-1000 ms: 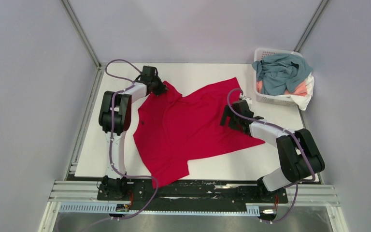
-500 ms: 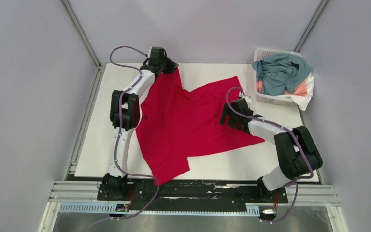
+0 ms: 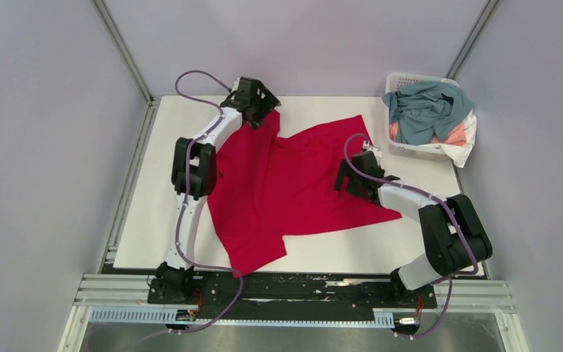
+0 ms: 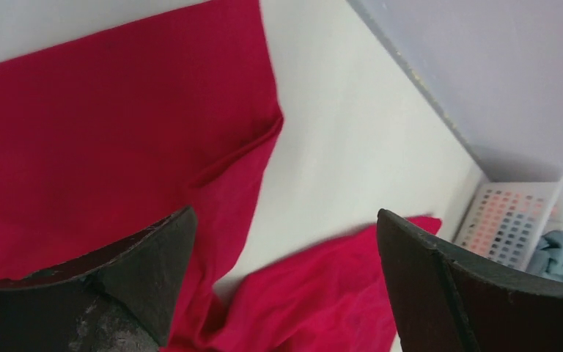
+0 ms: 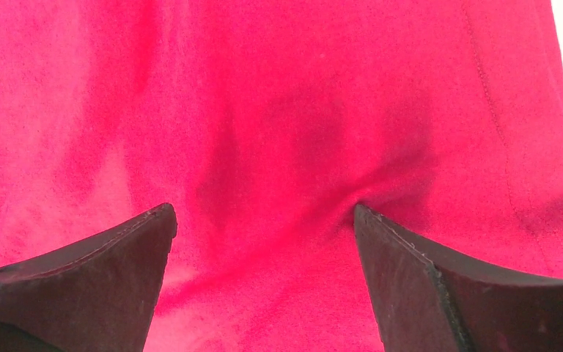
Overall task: Fold and stack the t-shirts
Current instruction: Flatten out the tshirt
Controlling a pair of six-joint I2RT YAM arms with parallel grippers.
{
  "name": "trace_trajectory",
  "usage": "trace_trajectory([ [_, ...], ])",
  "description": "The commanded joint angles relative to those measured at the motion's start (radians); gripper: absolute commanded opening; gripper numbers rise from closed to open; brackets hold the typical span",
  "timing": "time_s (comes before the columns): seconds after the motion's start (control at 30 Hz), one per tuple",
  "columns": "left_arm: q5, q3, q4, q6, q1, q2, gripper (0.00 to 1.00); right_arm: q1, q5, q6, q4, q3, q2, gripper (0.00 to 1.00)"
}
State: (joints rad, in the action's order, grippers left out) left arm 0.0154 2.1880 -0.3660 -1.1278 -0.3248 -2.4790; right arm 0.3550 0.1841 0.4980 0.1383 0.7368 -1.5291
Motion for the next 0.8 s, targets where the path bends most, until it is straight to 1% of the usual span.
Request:
trace_trajectory([
  [0.0,-0.092,-0.112,-0.05,0.192,-0.023,0.269,1.0,0.037,0.015,-0.025,0.098,-0.012,0.028,0.96],
  [0.03,-0.112,-0.202,-0.045,0.231,-0.032,0.334,1.0,0.051,0.032,-0.035,0.105,0.0,0.045,0.96],
  [0.07,-0.12,-0.252,-0.039,0.249,-0.035,0.366,1.0,0.063,0.05,-0.045,0.111,0.013,0.06,0.96],
  [0.1,-0.129,-0.369,-0.021,0.266,-0.037,0.434,1.0,0.075,0.06,-0.055,0.112,0.026,0.072,0.96],
  [0.13,-0.135,-0.428,0.023,0.27,-0.036,0.465,1.0,0.083,0.059,-0.064,0.112,0.042,0.081,0.97],
  [0.17,-0.137,-0.553,0.053,0.276,-0.036,0.526,1.0,0.088,0.047,-0.074,0.111,0.064,0.084,0.97],
  [0.2,-0.137,-0.61,0.115,0.281,-0.03,0.55,1.0,0.092,0.031,-0.091,0.107,0.088,0.082,0.97],
  [0.23,-0.132,-0.692,0.136,0.284,-0.027,0.585,1.0,0.096,0.014,-0.11,0.097,0.115,0.075,0.97],
  [0.3,-0.084,-0.744,0.162,0.288,-0.004,0.6,1.0,0.102,-0.02,-0.133,0.091,0.18,0.045,0.98],
  [0.33,-0.044,-0.749,0.164,0.29,0.014,0.597,1.0,0.103,-0.041,-0.138,0.08,0.228,0.026,0.99],
  [0.43,0.001,-0.739,0.181,0.284,0.05,0.544,1.0,0.104,-0.075,-0.147,0.036,0.345,-0.07,1.0],
  [0.5,0.023,-0.698,0.179,0.285,0.075,0.494,1.0,0.102,-0.099,-0.154,0.03,0.455,-0.161,1.0],
  [0.6,0.034,-0.613,0.156,0.291,0.102,0.414,1.0,0.101,-0.148,-0.146,0.031,0.635,-0.342,1.0],
  [0.67,0.048,-0.584,0.16,0.284,0.115,0.376,1.0,0.101,-0.233,-0.128,0.031,0.739,-0.443,1.0],
  [0.77,0.073,-0.553,0.142,0.269,0.131,0.328,1.0,0.1,-0.282,-0.101,0.037,0.879,-0.575,1.0],
])
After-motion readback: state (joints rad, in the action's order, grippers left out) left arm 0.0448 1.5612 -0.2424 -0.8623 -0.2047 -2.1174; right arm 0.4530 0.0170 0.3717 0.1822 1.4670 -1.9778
